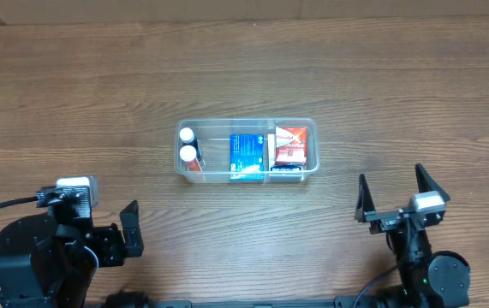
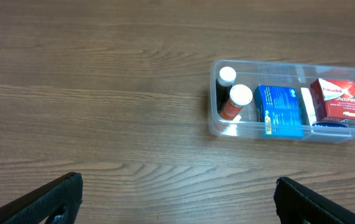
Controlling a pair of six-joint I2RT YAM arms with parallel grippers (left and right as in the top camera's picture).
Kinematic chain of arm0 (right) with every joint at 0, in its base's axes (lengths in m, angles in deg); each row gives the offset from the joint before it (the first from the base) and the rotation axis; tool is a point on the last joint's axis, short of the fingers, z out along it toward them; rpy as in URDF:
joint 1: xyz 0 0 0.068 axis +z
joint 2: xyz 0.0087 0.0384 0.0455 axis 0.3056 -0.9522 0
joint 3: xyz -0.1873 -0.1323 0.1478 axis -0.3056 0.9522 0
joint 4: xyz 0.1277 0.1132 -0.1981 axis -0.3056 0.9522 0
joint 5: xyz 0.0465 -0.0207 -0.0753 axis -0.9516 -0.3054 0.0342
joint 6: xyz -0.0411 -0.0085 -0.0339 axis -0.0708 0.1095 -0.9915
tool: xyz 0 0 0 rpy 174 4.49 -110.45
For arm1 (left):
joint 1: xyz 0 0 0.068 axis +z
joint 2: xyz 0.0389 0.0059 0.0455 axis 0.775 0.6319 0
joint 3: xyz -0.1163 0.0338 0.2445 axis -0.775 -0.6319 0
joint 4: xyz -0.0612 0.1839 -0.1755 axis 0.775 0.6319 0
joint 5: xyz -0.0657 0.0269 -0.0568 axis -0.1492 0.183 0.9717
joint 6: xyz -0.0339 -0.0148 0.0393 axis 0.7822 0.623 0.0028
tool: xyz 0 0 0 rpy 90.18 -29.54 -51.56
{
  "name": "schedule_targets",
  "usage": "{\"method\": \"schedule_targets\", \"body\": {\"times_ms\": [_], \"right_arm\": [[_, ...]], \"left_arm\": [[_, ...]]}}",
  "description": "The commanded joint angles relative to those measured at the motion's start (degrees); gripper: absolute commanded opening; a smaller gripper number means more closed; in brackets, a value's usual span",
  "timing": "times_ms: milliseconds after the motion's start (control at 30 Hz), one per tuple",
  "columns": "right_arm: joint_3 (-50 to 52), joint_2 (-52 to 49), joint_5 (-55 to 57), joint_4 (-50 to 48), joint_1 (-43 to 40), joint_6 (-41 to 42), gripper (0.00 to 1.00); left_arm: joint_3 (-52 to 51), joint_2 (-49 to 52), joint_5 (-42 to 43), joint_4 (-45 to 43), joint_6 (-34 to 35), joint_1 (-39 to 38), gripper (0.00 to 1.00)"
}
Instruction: Pack container
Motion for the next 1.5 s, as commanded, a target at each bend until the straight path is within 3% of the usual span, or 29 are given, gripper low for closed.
{"method": "schedule_targets", "body": {"times_ms": [0, 167, 1467], "right_arm": [[6.6, 0.6, -1.6, -6.7, -1.8, -3.7, 1.00], [12.9, 0.6, -4.7, -10.1, -2.2, -3.6, 1.00], [12.7, 0.6, -2.4, -7.3, -4.6, -1.3, 1.00]], "left_arm": [[-0.2, 0.0, -0.4, -0.2, -1.5, -0.4, 1.00], [-0.2, 0.0, -0.4, -0.2, -1.5, -0.4, 1.00], [-0.2, 0.0, -0.4, -0.2, -1.5, -0.4, 1.00]]}}
